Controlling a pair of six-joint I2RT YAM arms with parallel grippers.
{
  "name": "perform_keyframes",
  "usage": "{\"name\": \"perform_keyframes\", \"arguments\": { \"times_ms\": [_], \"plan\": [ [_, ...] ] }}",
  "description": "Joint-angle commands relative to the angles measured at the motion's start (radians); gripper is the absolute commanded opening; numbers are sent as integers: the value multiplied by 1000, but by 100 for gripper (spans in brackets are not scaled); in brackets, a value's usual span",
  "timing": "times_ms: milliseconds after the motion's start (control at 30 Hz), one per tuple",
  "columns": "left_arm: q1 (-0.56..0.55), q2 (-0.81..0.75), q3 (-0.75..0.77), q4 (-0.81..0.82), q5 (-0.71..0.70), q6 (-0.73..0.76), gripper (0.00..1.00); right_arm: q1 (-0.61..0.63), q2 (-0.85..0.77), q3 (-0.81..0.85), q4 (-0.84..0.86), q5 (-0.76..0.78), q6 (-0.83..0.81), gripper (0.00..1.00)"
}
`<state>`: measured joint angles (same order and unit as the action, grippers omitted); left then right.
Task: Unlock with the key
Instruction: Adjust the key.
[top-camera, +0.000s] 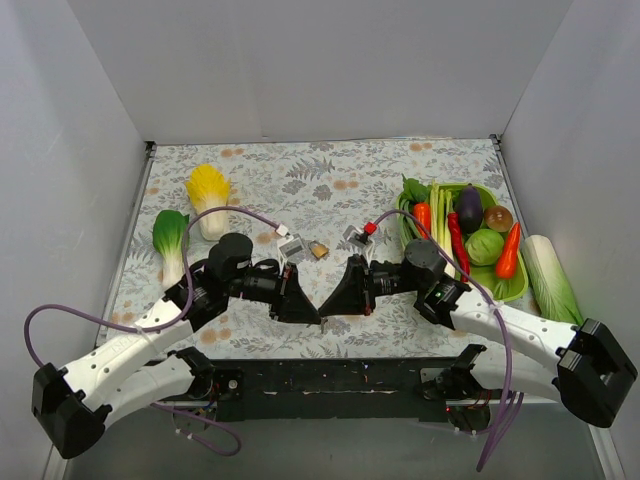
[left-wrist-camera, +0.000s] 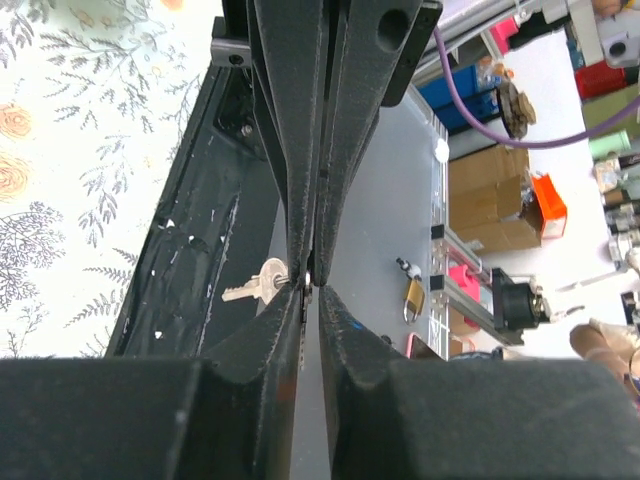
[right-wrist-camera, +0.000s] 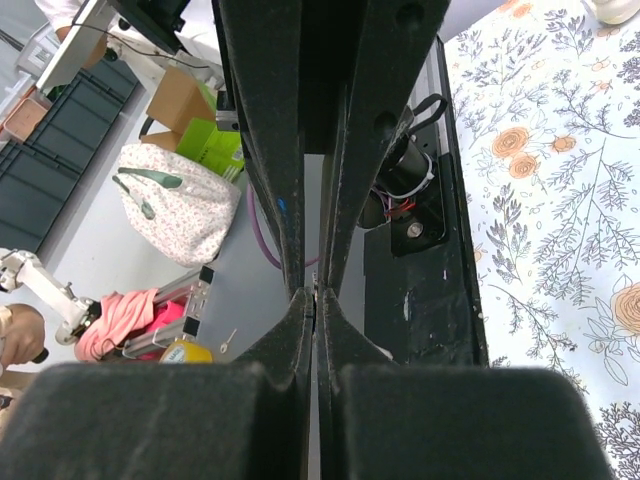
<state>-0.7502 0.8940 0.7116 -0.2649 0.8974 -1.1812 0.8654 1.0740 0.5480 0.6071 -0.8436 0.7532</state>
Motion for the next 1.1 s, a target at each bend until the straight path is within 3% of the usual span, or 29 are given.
{"name": "perform_keyframes", "arguments": {
  "times_ms": [0,33,67,100,167,267,367,567,1067],
  "plan": [
    [0,-64,-14,75,-84,-34,19,7,-29,0,59,20,8,1],
    [0,-69,-15,76,-86,-35,22,9,-32,-5,57,35,6,1],
    [0,-70,-21,79,-89,-38,38,7,-43,-11,57,44,6,1],
    [0,-75,-26,79,-95,-46,45,7,-49,-14,56,52,5,1],
    [0,-87,-47,96,-95,-57,51,7,-63,-16,51,74,5,1],
    [0,-99,-72,115,-91,-78,52,6,-81,-26,51,106,5,1],
    [0,-115,-95,124,-89,-93,47,1,-97,-31,45,129,3,1],
    [0,-153,-110,135,-130,-107,25,-3,-97,-36,46,136,6,1],
    [0,-165,-118,148,-158,-112,15,-3,-91,-40,54,135,12,1]
  ]
}}
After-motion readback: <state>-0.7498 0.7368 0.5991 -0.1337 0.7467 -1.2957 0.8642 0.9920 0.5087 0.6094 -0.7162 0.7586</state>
